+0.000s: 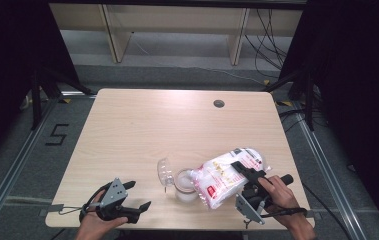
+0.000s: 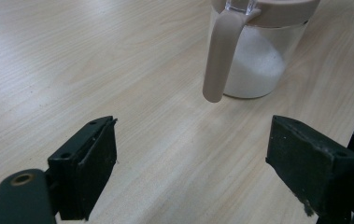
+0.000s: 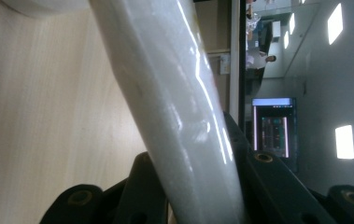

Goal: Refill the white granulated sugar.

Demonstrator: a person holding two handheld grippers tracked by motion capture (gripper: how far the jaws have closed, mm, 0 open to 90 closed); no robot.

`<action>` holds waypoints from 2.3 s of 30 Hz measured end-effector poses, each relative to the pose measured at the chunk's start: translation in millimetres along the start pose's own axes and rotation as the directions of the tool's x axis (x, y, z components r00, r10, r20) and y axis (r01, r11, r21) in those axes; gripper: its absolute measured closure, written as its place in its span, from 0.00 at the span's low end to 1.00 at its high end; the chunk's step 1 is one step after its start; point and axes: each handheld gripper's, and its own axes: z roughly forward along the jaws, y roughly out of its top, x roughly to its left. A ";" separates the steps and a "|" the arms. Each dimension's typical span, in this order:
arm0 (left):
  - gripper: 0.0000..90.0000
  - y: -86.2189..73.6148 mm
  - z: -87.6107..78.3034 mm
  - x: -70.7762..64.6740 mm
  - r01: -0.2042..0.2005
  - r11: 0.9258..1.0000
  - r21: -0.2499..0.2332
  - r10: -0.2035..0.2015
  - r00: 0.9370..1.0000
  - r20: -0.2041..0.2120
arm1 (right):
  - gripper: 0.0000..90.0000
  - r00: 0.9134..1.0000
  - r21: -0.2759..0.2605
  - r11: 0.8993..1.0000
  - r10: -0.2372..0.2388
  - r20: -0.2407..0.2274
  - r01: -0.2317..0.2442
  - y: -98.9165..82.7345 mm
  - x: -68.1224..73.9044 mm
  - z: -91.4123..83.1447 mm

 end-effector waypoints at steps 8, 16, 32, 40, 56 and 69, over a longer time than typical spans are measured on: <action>0.17 0.1 -0.1 0.3 -0.006 1.000 0.000 0.006 1.000 0.000 | 0.88 0.995 -0.031 0.995 0.097 -0.038 -0.098 -2.7 5.0 5.2; 0.18 -0.5 -0.1 -0.9 0.023 1.000 0.001 -0.023 1.000 -0.002 | 0.89 0.952 -0.064 0.952 0.293 -0.091 -0.299 -8.1 11.3 10.9; 0.18 -0.3 0.1 0.4 -0.006 1.000 0.006 0.006 1.000 -0.003 | 0.90 0.691 -0.141 0.679 0.687 -0.226 -0.721 -39.8 20.9 34.9; 0.18 -0.3 0.3 0.1 -0.001 1.000 0.000 0.001 1.000 -0.003 | 0.91 0.586 -0.095 0.583 0.768 -0.259 -0.807 -50.8 31.9 44.3; 0.18 -0.6 0.3 -0.7 0.009 1.000 -0.002 -0.009 1.000 -0.005 | 0.90 0.446 -0.059 0.448 0.854 -0.268 -0.892 -61.7 35.4 46.2; 0.18 -0.6 0.5 -0.1 -0.002 1.000 0.000 0.002 1.000 -0.006 | 0.88 0.359 0.004 0.371 0.900 -0.247 -0.928 -69.1 34.9 35.1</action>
